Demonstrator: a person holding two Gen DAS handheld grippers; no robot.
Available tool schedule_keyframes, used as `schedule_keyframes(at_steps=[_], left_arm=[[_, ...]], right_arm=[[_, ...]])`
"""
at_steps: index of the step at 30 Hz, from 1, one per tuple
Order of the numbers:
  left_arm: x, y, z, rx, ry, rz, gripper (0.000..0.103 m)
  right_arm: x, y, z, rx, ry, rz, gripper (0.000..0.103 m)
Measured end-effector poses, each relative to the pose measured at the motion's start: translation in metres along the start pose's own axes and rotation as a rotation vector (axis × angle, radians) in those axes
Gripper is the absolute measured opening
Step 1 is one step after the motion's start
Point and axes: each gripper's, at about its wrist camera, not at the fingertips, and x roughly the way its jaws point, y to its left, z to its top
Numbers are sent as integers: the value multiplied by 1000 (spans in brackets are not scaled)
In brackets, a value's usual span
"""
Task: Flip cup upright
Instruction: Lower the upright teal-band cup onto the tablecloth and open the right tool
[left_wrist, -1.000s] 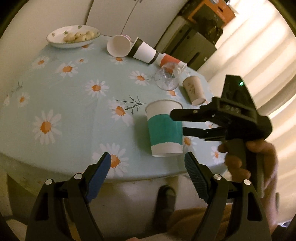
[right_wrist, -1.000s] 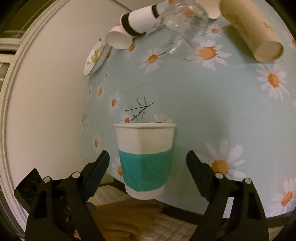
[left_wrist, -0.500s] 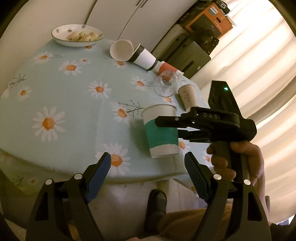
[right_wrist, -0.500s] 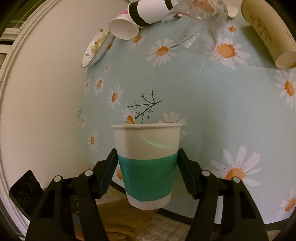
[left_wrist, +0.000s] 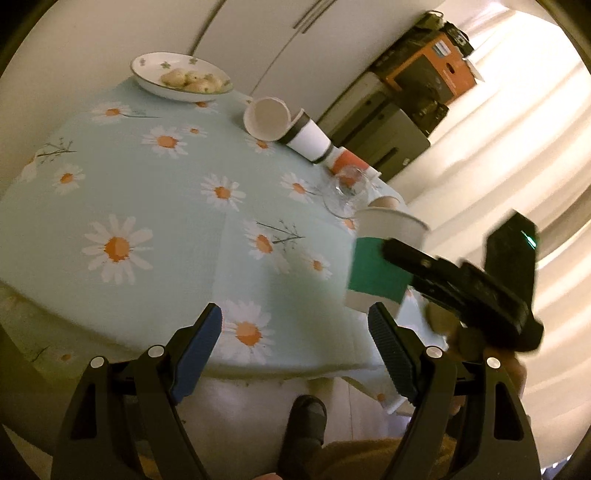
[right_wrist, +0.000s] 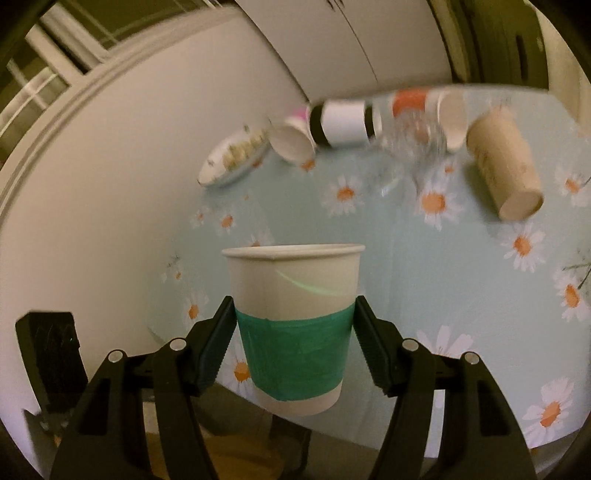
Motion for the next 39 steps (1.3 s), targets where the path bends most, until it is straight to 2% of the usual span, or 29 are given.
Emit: schedule_keyframes(at_steps=[4,10,13,16,19,23,30,39], left_arm=[[-4,6,4,-38,-28,-23,79],[-2,16,6,-93,-19,-76,79],[-3,19,6,-117,-22,-80,79],[-4,23,6,-146,-27,-108,79],[-3,27,6,-170,-26,-110,79],[-3,32,6,-196,-32,-103,79],[-2,31,3,-197,-17,-132,79],[3,29,1,-189,4,-137,79]], right_arm=[[-15,14,-15,-77,-151,-64,64],[-25,25,-35,-163,-313,-137,64],[-21,31,-43,-206,-391,-162,64],[-15,37,-53,-256,-491,-221,64],[-5,36,-62,-263,-551,-265,64],[12,34,-74,-279,-596,-340,64],[43,28,-89,-330,-613,-471,64],[52,22,-98,-325,-599,-452,64]])
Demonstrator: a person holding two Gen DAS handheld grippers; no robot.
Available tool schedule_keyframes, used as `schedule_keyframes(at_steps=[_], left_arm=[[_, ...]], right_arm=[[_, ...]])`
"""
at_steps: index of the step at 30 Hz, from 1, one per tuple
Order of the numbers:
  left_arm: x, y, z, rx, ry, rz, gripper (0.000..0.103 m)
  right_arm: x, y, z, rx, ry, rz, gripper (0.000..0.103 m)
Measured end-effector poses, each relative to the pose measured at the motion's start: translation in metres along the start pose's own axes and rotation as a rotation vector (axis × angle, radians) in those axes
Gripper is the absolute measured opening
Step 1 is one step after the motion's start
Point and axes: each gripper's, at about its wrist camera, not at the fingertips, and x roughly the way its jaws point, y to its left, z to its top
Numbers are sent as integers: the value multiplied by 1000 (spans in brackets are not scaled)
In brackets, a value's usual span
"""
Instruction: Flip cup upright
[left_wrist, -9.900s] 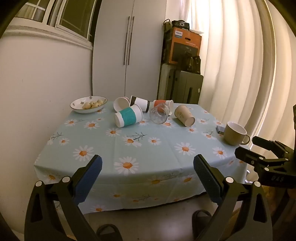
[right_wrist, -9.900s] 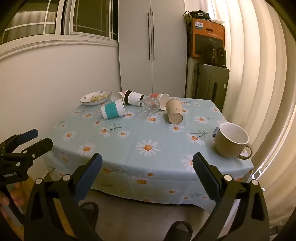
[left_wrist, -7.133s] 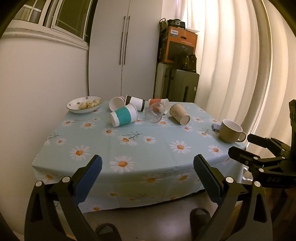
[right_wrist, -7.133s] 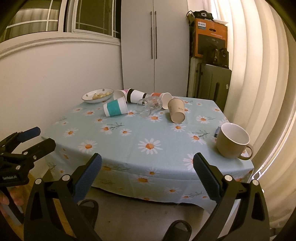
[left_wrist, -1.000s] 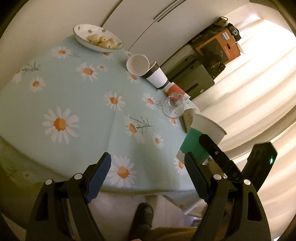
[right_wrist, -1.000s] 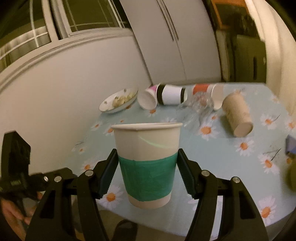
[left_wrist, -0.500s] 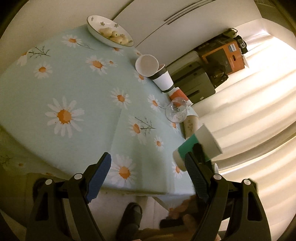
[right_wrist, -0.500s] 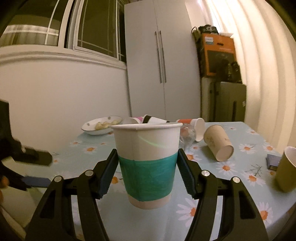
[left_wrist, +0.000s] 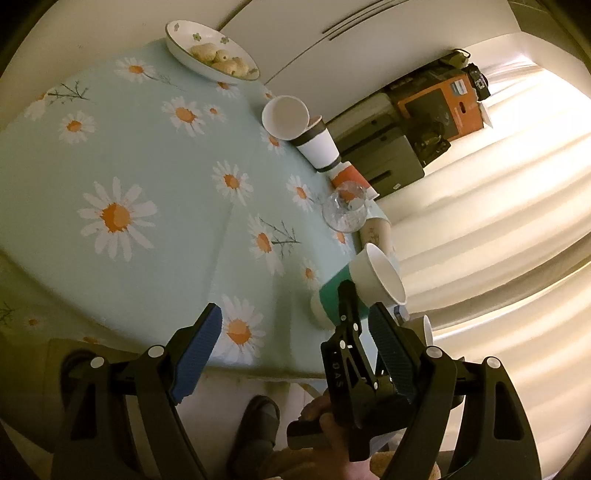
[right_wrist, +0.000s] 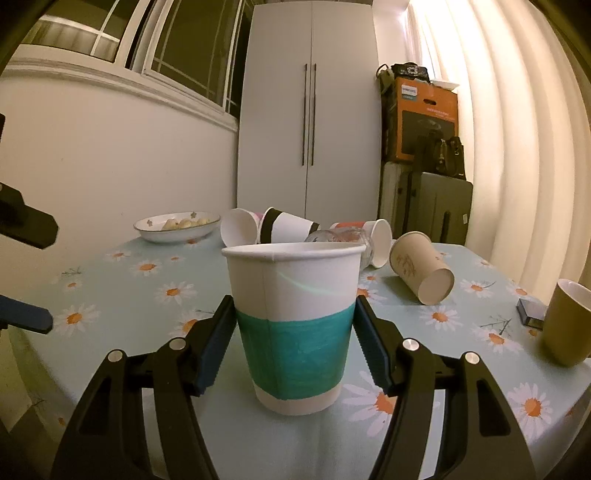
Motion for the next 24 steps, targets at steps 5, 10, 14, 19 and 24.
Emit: schedule_keyframes(at_steps=[5,10,14,19,24], left_arm=[[1,-1,-1,5,3,8,79],[2,-2,-1,11,9,14,79],[1,2,-1,-3,11,16,79],[-1,3,-1,-3,4,18,79],[-4,8,-3,-2,3,47,79]], right_arm=[[-8,2,-3,4,14,10,64],[-12,4,1,14,18,27,74],[-17,2,6,25,16,22,81],[-23,-2,15,41,8,15,82],[-40,-10,29,54,-19,15,86]])
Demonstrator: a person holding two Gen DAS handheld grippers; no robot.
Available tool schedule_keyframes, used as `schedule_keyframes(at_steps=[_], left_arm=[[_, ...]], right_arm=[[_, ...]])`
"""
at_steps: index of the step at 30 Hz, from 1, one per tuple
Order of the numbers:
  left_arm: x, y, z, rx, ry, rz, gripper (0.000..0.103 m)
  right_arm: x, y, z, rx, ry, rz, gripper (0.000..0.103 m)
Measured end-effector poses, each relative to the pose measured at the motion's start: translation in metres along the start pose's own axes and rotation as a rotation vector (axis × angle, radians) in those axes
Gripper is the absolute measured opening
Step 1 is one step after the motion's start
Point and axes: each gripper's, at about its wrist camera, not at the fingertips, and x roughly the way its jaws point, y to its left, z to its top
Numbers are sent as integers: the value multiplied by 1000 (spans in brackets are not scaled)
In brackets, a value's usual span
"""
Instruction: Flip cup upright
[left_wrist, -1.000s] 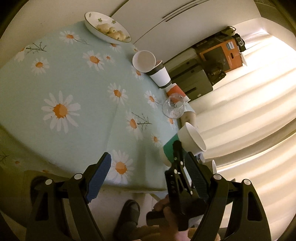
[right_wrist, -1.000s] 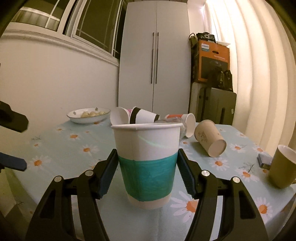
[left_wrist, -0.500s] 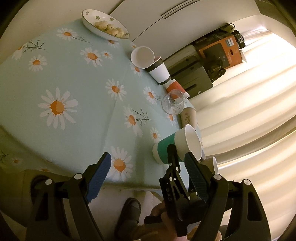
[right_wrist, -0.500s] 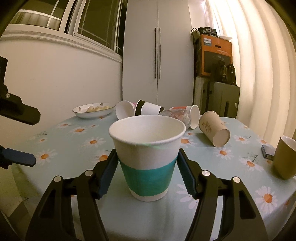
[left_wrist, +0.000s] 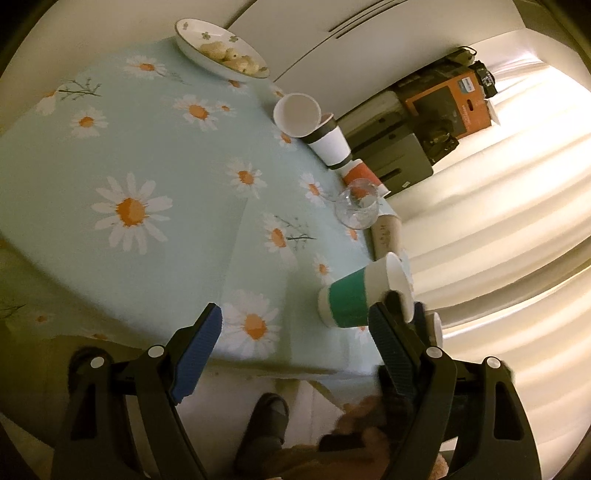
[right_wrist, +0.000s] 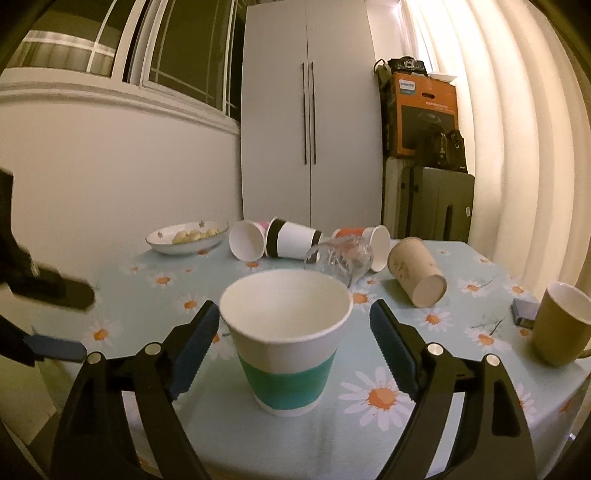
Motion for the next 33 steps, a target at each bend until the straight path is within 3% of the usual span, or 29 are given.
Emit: schedule_keyframes(at_steps=[6,8,14,20,23,29,33], left_arm=[[-10,2,-4,5,-26,-1,79],[-10,0,-6,21,-28,6,79],[-17,-17,-11,109,-63,44,80],[-38,-51,-29,306,-165,62,80],[-53,-71,-48,415,-210,-8,80],[-80,-96,-90,581,-289,-30,80],[-98,-108,-118,679,-387,-1,89]], right_arm=[[-32,-7,16,13,-35,-3,89],[-50,-10,23,5,-53,10,95],[-103,-27,38,46,-97,46,98],[-138,-52,50,57,-54,89,98],[-155,-66,53,51,-46,93,98],[-186,-87,52,1,-42,81,98],[-200,-96,48,24,-29,118,98]])
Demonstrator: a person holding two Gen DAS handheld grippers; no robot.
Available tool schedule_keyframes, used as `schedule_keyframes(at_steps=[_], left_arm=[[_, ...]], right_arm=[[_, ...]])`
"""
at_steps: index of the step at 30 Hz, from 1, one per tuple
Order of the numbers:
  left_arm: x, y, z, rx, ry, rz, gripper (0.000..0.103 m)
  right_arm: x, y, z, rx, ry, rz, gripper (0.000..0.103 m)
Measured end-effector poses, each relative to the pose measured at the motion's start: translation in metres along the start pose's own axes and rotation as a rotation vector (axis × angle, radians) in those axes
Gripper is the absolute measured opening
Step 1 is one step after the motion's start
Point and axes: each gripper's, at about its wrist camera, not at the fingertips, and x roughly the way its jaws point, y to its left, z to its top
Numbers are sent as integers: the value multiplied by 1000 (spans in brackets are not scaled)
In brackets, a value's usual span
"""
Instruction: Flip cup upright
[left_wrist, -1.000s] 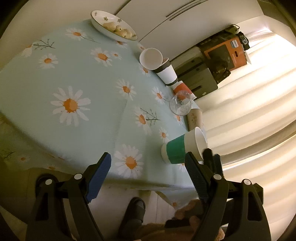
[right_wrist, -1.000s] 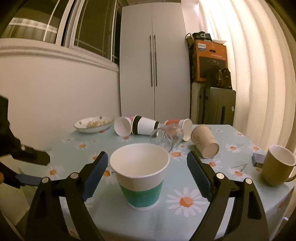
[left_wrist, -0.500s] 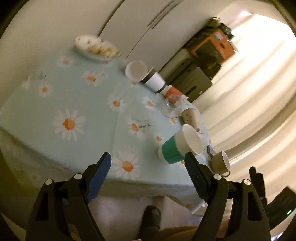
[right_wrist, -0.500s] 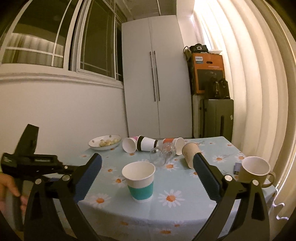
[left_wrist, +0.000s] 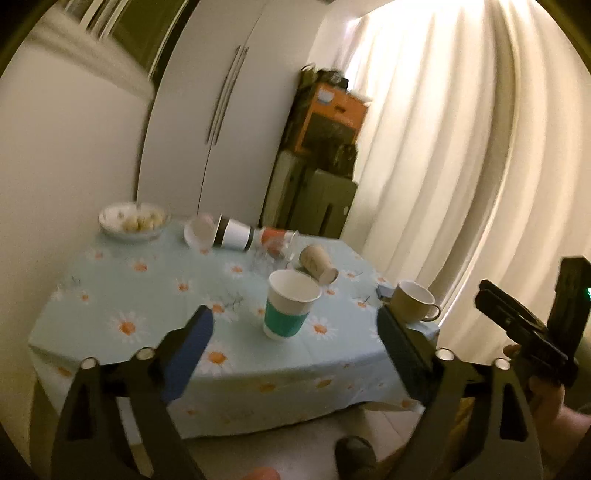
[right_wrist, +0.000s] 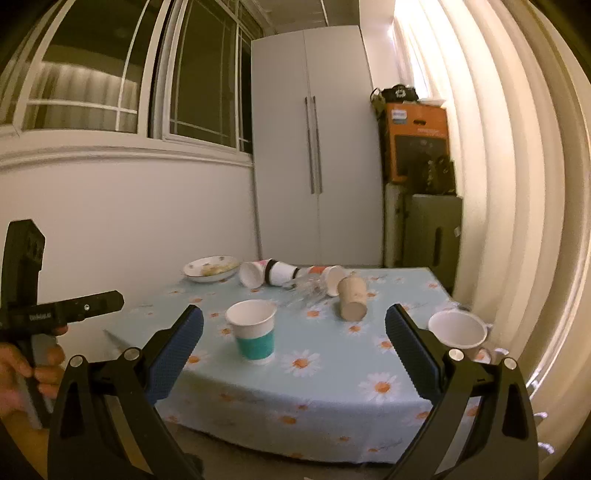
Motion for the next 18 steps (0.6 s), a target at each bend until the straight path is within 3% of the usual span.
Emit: schedule_keyframes(at_steps=[7,14,18], left_arm=[[-13,-19,-15,44,19,20,89],[-19,-33,-27,74,53,37,90],[-19,-40,-32,95,53,62,96]], right_arm=[[-7,11,-8,-38,51,22,98],[-18,15,-13,-40,42,20,98],[-18,15,-15,-31,63,13,98]])
